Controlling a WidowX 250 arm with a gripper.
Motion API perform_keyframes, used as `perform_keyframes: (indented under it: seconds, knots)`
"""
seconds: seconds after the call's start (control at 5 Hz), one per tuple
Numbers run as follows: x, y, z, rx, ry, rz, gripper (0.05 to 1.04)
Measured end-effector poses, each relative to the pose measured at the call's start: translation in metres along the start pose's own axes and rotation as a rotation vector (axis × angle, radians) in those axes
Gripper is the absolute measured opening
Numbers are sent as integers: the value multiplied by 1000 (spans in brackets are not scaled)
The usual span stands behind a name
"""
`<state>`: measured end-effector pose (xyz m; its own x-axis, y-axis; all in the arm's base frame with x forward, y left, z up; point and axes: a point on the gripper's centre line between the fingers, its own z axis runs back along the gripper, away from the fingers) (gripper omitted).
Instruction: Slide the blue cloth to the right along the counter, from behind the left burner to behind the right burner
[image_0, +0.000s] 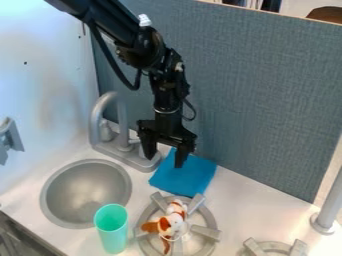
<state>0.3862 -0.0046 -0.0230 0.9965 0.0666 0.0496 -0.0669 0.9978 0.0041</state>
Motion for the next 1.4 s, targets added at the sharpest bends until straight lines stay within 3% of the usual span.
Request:
perform_keyframes:
  seconds: [0.2,0.6,0.8,1.2,1.4]
  knots:
    - [-7,0,-14,3,41,0,1000]
    - [32,0,-32,26,17,4,1000]
    - [49,-1,-44,47,36,24,1000]
    - [57,-18,-80,133,147,-9,1000]
    - [60,-21,-82,168,174,-14,1000]
